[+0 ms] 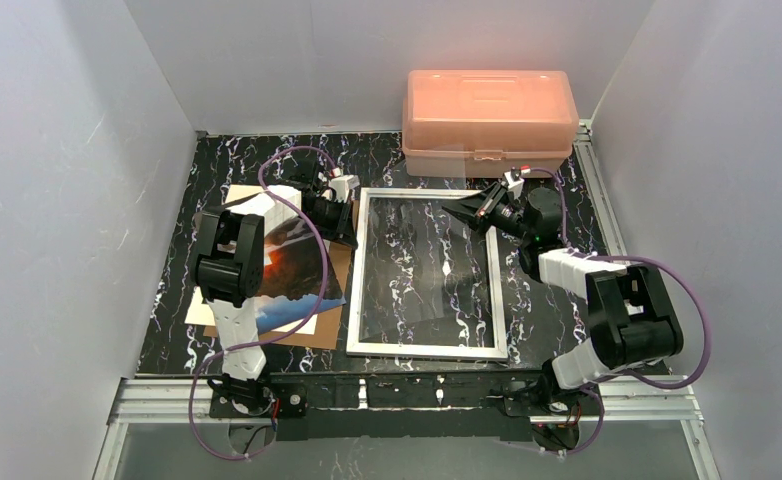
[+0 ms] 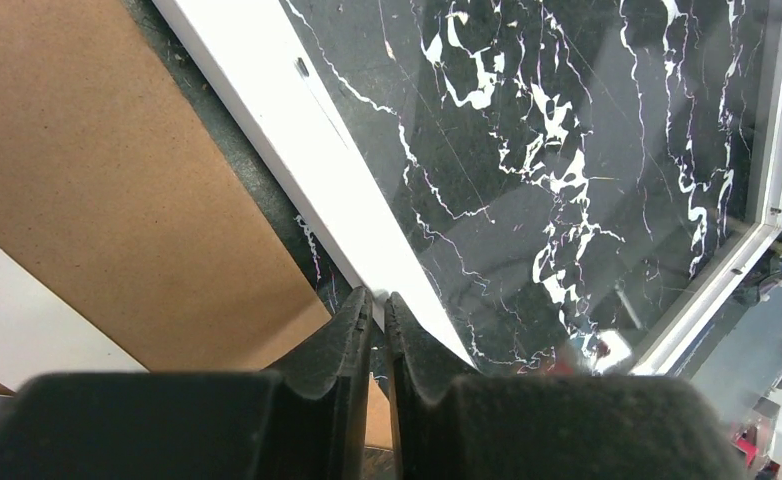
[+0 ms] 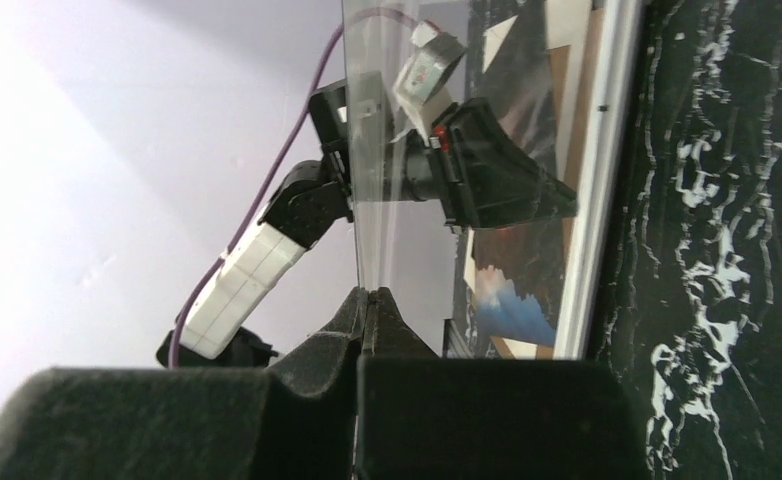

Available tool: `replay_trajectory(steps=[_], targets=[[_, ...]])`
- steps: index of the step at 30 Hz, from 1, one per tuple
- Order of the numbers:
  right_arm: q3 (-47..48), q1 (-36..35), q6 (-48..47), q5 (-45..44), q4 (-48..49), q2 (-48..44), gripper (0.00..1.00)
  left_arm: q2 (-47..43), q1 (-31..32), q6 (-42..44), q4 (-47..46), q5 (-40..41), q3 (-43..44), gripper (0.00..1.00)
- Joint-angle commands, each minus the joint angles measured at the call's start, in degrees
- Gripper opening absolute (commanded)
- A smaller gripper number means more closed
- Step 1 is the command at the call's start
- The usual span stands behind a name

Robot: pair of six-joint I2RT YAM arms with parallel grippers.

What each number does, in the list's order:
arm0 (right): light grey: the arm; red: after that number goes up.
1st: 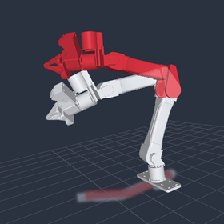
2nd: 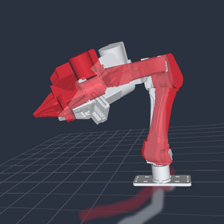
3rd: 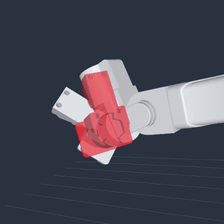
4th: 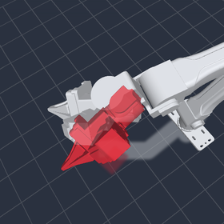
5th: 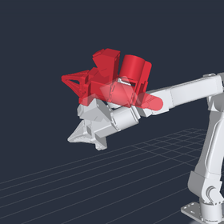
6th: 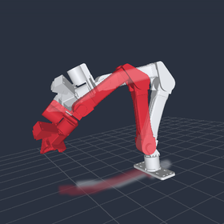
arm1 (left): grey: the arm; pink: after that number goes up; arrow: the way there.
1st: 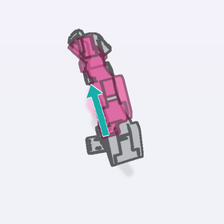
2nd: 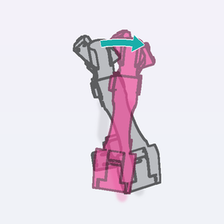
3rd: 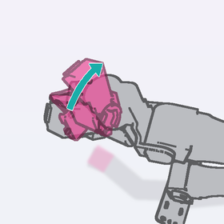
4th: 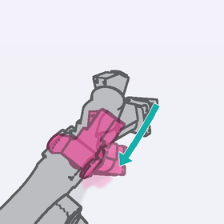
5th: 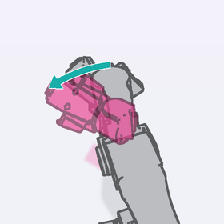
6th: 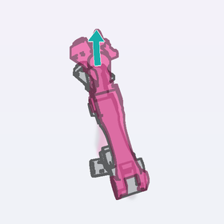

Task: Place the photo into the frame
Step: Adjust the photo frame item on the photo frame.

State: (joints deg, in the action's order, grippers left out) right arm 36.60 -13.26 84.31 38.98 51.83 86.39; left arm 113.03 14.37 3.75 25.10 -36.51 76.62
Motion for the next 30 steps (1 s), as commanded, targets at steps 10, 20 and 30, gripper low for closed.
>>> replay_trajectory(steps=[10, 20, 30], targets=[[-0.39, -0.28, -9.82, -4.45, -14.12, -8.22, 0.01, 0.55, -0.20, 0.49, 2.34, -1.18, 0.21, 0.07], [-1.54, -0.42, -10.61, -3.26, -11.32, -5.07, 0.01, 0.52, -0.12, 0.73, 2.49, -1.47, -0.03, 0.05], [-1.08, -0.26, -15.91, -3.30, -18.25, -6.13, 0.01, 0.61, -0.06, 1.00, 2.96, -1.63, 0.15, 0.04]])
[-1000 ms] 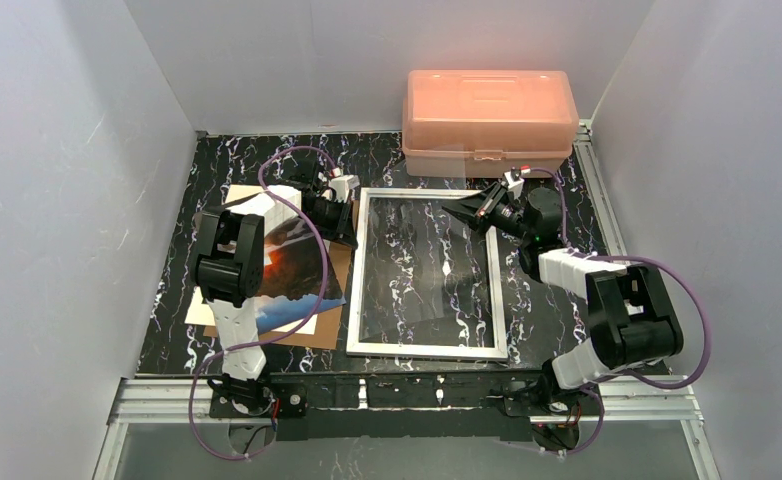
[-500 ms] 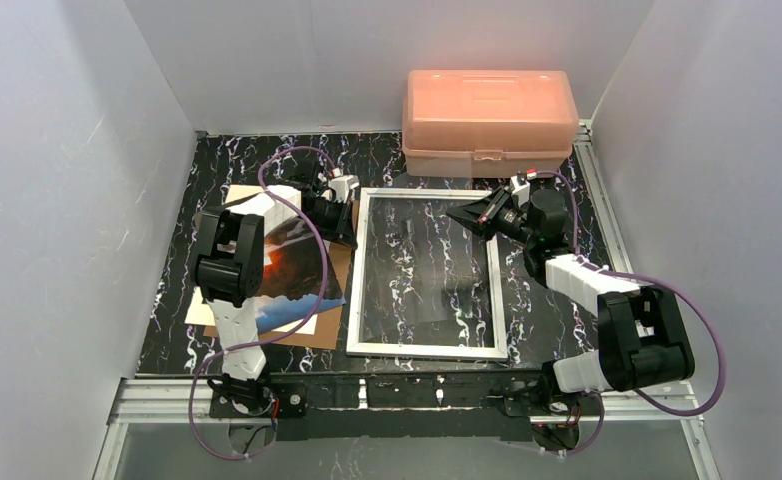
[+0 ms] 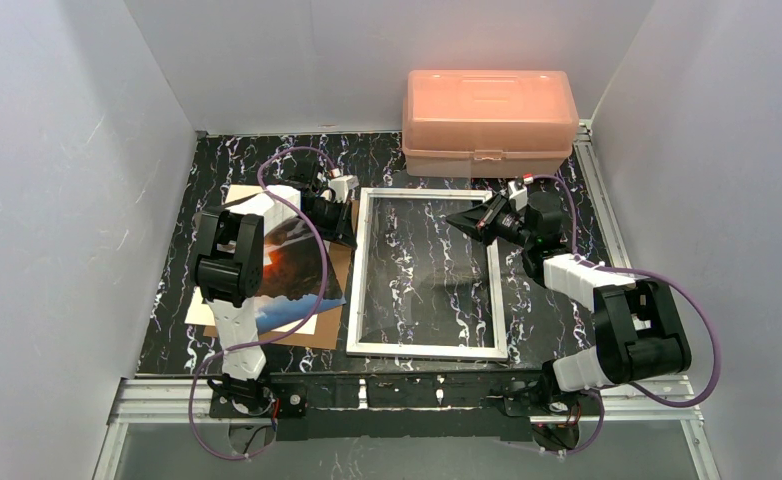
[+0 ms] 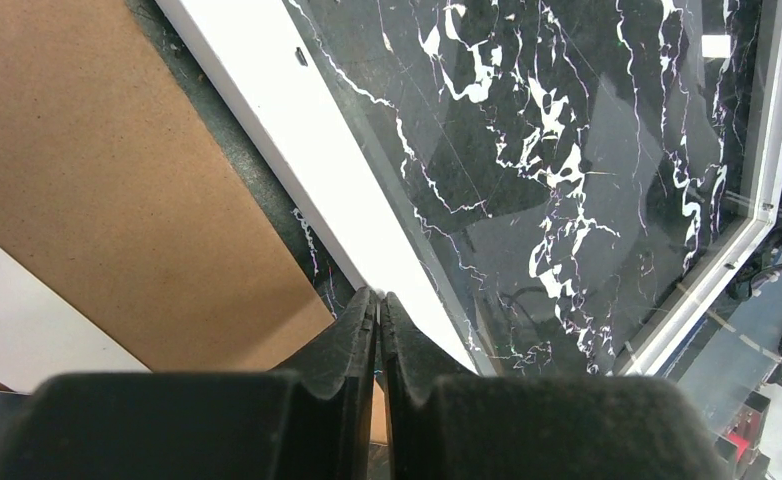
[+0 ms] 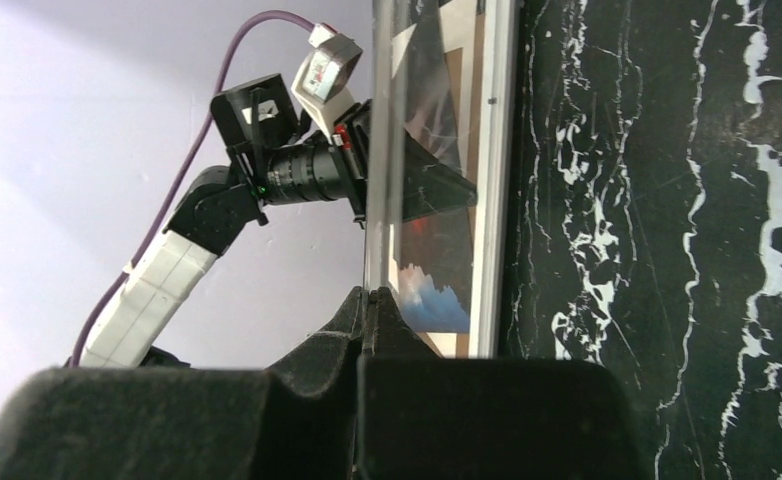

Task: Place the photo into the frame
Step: Adjust the photo frame item on the photo frame.

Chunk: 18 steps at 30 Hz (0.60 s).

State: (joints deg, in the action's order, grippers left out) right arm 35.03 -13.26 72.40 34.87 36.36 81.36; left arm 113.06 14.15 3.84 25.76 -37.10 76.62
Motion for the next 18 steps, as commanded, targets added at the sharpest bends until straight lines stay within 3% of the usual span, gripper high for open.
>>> replay_trajectory(steps=[1, 18], targets=[[0.56, -0.20, -4.42, 1.00, -3.44, -1.12, 0.01, 0.64, 0.14, 0.91, 2.28, -1.12, 0.15, 0.04], [6.20, 2.79, -18.82, 2.93, -19.96, -1.29, 0.01, 0.63, 0.22, 1.18, 2.64, -1.13, 0.26, 0.02]])
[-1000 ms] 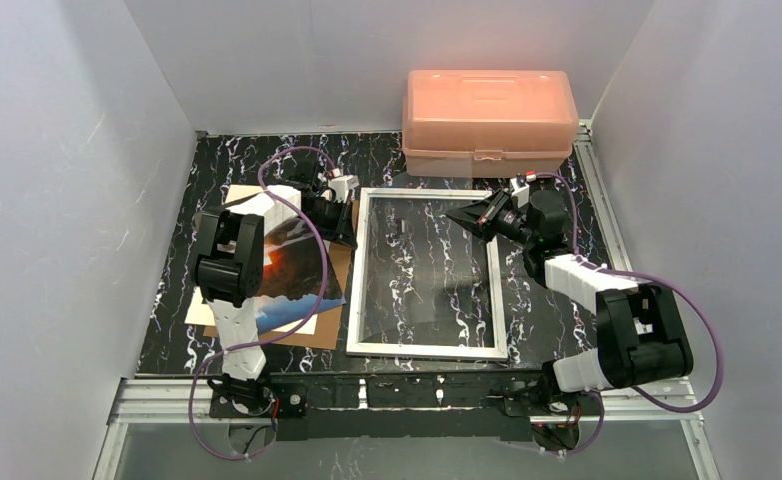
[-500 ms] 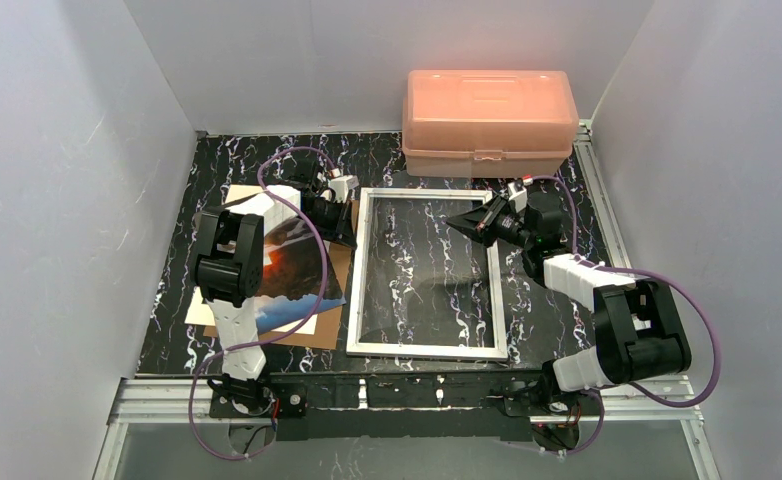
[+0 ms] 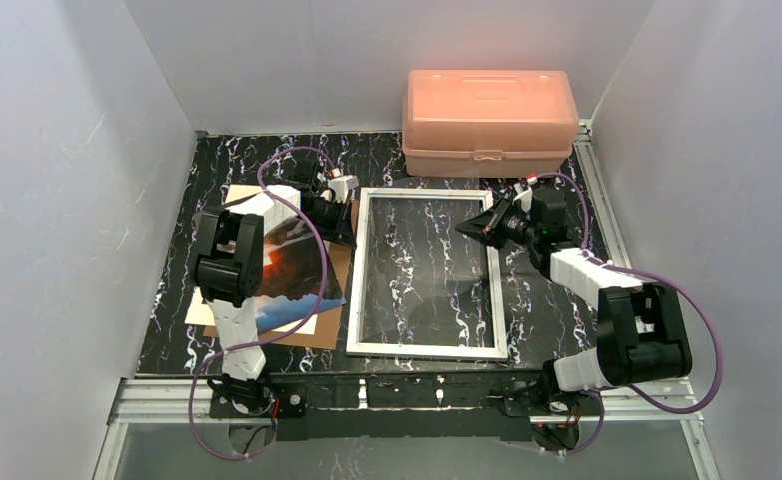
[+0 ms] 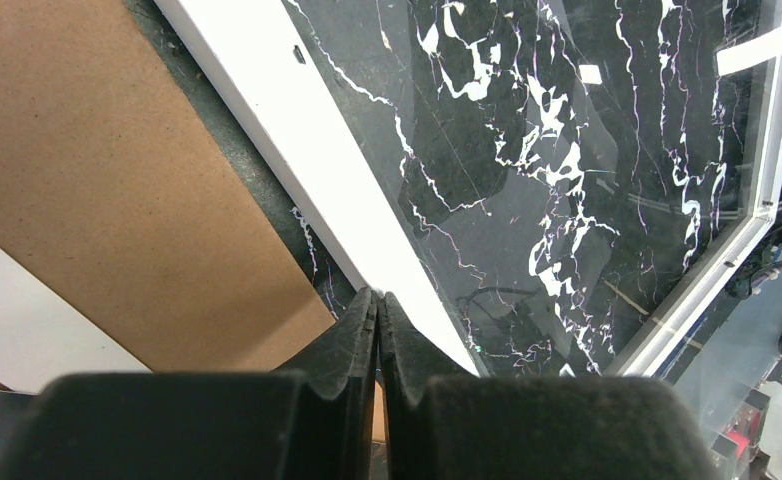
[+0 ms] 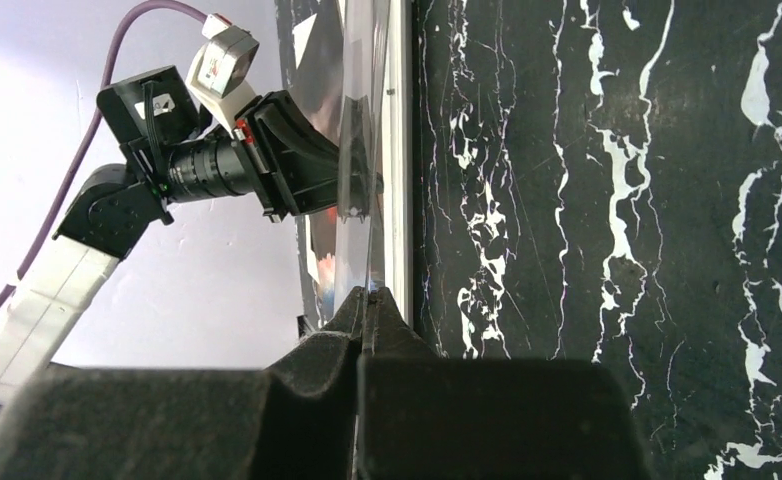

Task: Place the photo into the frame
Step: Adjust the photo frame item on the photo frame.

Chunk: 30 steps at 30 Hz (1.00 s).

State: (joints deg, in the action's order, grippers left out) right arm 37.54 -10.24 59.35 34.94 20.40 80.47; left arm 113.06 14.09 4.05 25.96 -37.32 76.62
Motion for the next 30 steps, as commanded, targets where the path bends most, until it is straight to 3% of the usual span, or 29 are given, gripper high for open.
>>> replay_trajectory(steps=[1, 30], targets=[[4.03, -0.22, -6.38, 3.12, -3.97, 0.20, 0.01, 0.61, 0.39, 0.96, 2.43, -0.94, 0.28, 0.02], [11.82, -0.22, -21.45, -3.91, -20.31, 2.83, 0.01, 0.80, 0.40, 0.61, 3.02, -1.44, 0.79, 0.00]])
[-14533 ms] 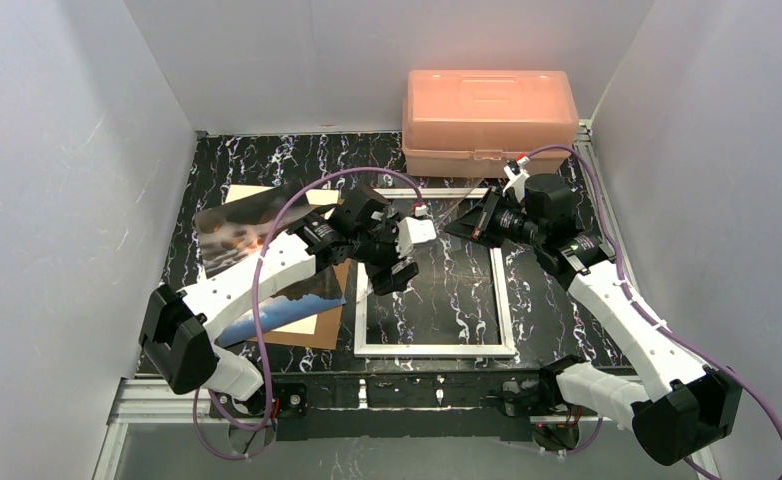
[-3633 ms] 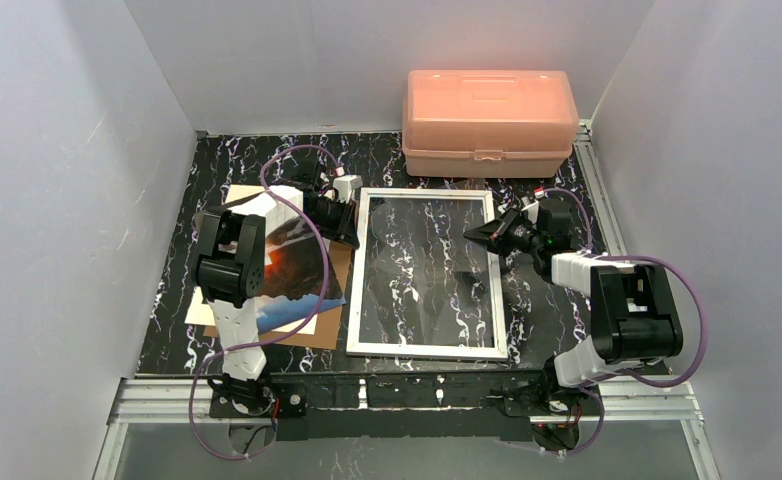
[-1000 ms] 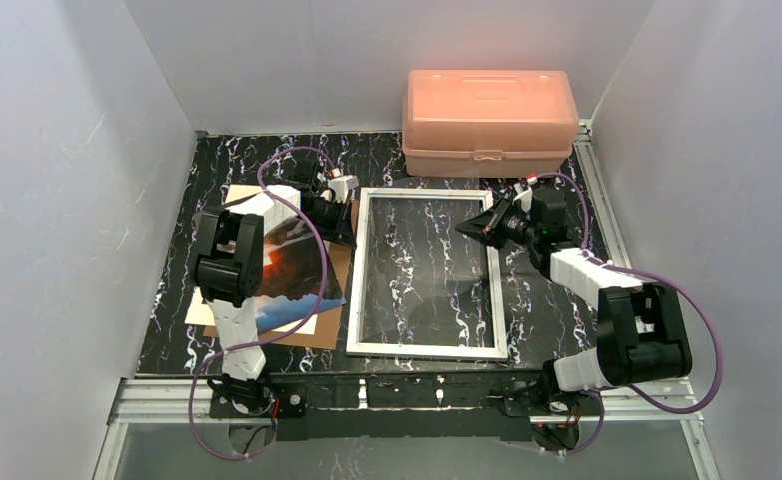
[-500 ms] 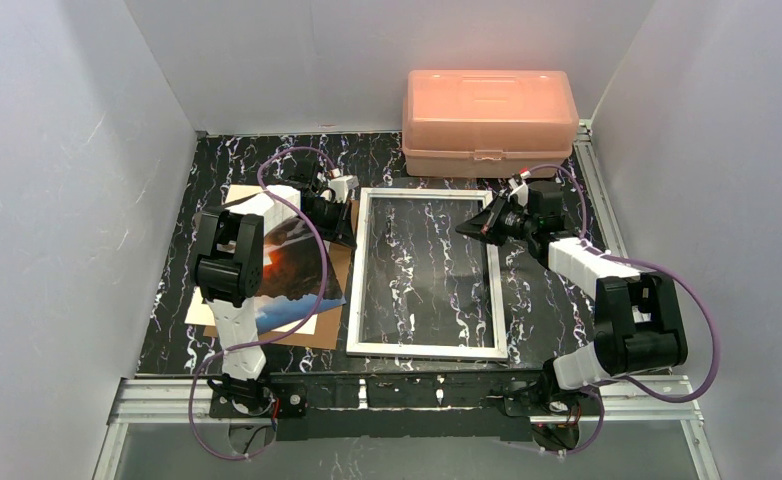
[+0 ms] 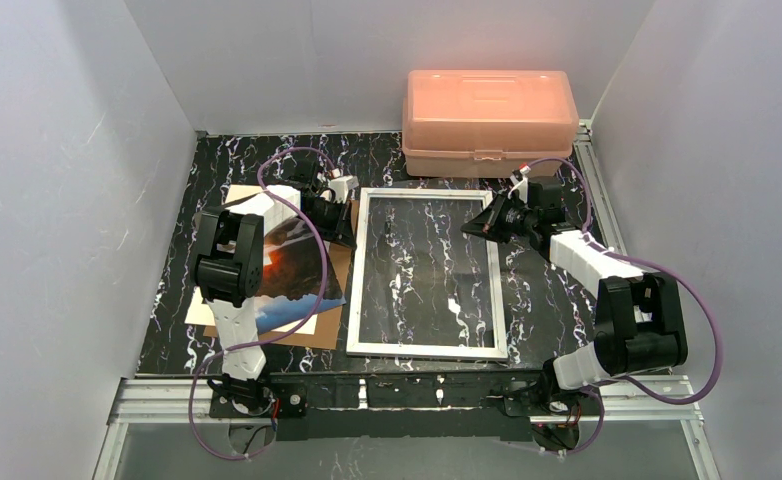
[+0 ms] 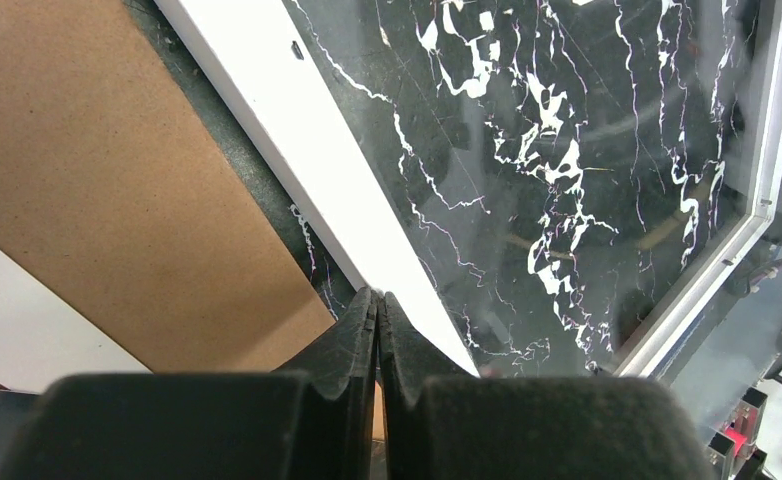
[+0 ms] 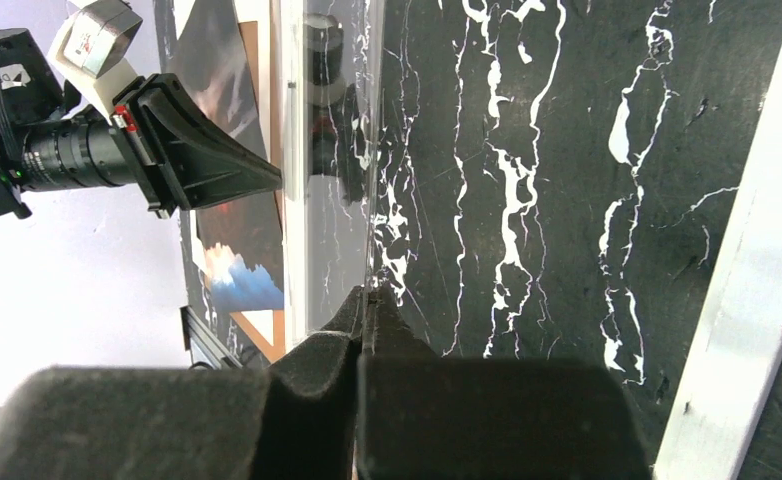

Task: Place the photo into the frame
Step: Adjust the photo frame item on the photo frame, then place the photo frame item in the photo frame.

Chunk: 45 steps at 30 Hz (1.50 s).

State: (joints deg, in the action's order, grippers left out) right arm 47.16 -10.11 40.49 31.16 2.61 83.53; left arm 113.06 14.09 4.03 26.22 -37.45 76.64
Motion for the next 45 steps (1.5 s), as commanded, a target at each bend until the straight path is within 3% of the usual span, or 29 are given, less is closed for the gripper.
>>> replay_trajectory(steps=[1, 19, 24, 26, 33, 39, 45], targets=[[2.05, -0.41, -2.61, -0.35, -2.52, -0.35, 0.01, 0.81, 0.40, 0.67, 2.89, -1.33, 0.79, 0.00], [-3.78, -1.26, 4.98, -0.52, 6.61, -1.26, 0.01, 1.04, 0.41, 1.28, 2.99, -1.90, 0.53, 0.00], [-2.95, -2.36, 3.72, -1.72, 4.75, -0.50, 0.01, 1.08, 0.42, 1.33, 2.98, -2.01, 0.50, 0.00], [-1.73, -2.57, 1.90, -2.54, 1.56, -0.10, 0.08, 1.10, 0.40, 1.32, 3.07, -1.93, 0.48, 0.00], [2.78, -2.75, -4.26, -5.51, -7.70, 1.20, 0.53, 1.03, 0.39, 1.49, 3.18, -1.84, 0.44, 0.00], [5.92, -3.12, -8.13, -7.82, -13.34, 2.90, 0.73, 1.07, 0.37, 1.42, 3.29, -2.01, 0.35, 0.00], [10.93, -4.00, -12.38, -11.60, -19.75, 5.58, 0.77, 1.03, 0.41, 1.24, 3.29, -2.17, 0.26, 0.00]])
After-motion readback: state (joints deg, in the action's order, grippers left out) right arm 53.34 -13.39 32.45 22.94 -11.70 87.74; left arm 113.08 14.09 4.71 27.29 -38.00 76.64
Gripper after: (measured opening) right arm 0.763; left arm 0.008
